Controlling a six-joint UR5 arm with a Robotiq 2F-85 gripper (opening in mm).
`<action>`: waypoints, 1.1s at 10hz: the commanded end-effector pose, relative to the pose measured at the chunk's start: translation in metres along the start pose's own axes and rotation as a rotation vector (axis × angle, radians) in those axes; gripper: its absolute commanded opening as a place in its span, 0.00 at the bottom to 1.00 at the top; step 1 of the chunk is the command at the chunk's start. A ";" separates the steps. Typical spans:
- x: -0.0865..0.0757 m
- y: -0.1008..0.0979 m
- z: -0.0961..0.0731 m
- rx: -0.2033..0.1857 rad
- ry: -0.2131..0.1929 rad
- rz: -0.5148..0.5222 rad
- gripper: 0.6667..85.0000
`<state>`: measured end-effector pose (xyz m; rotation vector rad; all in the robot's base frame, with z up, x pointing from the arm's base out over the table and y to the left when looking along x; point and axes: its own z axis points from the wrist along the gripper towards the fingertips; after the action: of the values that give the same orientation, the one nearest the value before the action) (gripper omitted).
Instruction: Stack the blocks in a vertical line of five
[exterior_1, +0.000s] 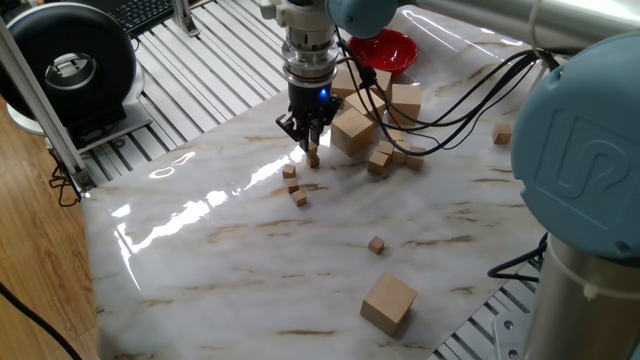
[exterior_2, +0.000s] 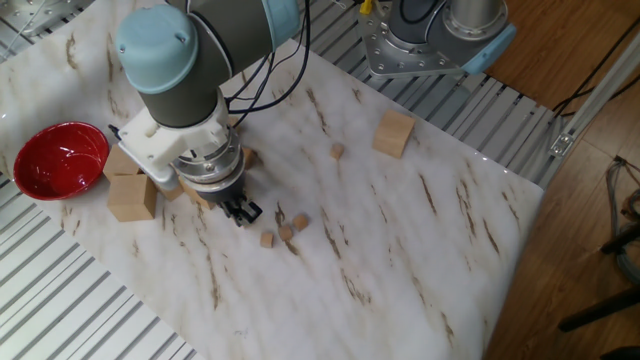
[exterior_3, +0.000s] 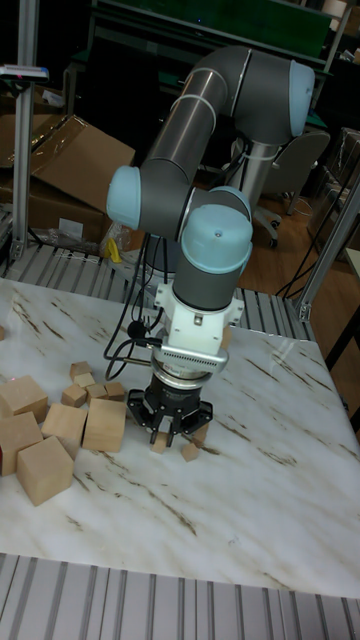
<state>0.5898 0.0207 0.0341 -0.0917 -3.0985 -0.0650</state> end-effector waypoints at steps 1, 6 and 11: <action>0.001 0.005 -0.001 -0.024 0.000 0.002 0.03; 0.007 0.005 0.000 -0.037 0.011 -0.014 0.01; 0.005 0.003 0.003 -0.038 -0.007 -0.050 0.03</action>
<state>0.5839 0.0229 0.0316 -0.0272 -3.0996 -0.1058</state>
